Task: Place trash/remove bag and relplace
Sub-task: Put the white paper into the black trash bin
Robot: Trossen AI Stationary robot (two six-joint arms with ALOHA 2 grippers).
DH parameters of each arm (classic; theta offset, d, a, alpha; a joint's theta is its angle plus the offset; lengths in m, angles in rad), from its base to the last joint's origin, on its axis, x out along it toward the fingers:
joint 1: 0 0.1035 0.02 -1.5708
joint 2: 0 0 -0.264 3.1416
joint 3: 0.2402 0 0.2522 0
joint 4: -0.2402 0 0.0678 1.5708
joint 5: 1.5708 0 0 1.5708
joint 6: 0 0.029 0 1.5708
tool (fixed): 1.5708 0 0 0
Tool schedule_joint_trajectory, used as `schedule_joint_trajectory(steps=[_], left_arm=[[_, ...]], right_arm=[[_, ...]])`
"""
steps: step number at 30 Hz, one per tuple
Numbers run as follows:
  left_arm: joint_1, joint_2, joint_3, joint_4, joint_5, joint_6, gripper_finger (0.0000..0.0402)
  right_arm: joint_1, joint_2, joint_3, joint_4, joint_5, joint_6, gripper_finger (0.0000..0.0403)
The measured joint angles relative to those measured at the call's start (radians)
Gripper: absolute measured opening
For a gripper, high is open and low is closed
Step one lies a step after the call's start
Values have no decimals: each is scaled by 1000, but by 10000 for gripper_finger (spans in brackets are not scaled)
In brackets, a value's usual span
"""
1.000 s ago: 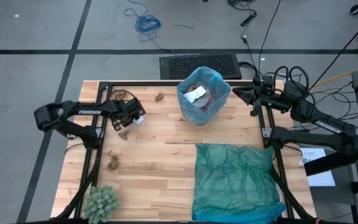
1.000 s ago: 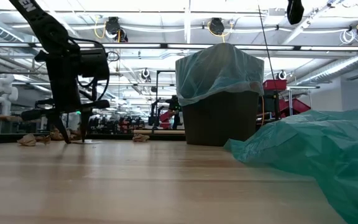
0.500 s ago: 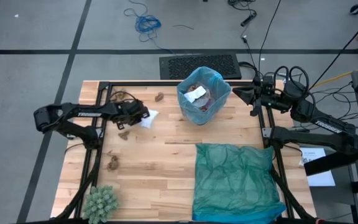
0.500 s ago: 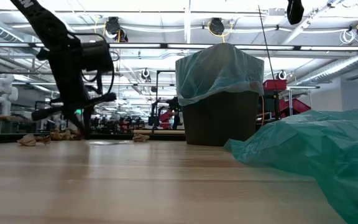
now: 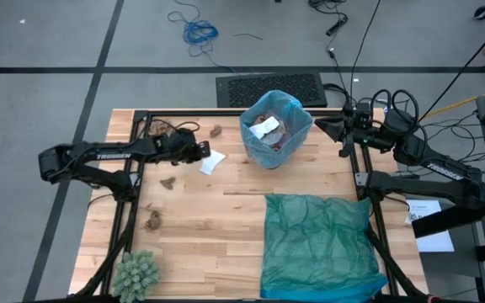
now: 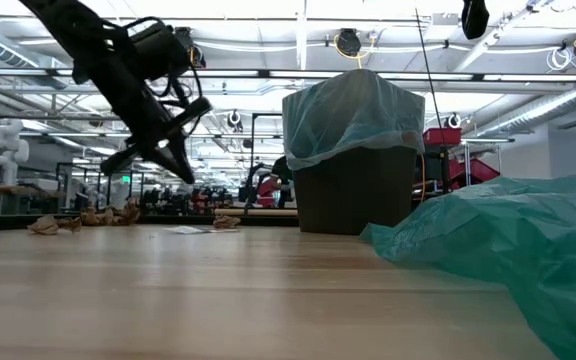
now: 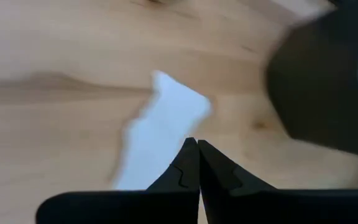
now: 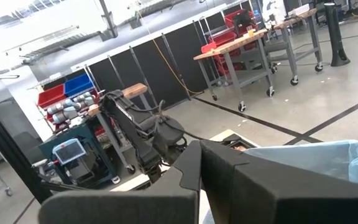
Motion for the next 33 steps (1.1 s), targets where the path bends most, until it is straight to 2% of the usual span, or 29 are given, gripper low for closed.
schedule_joint_trajectory(steps=[4, 11, 15, 23, 33], left_arm=[[3, 35, 0, 0, 15, 0, 41], [20, 100, 0, -4, 49, -5, 127], [34, 131, 0, -1, 68, 3, 157], [60, 211, -1, 7, 96, 27, 164], [61, 278, -1, 107, 105, 28, 164]], right_arm=[[0, 0, 0, 0, 0, -5, 0], [0, 0, 0, 0, -7, 2, 0], [0, 0, 0, 0, -21, 8, 0], [0, 0, 0, 1, -22, 12, 0], [0, 0, 0, 1, -22, 12, 0]])
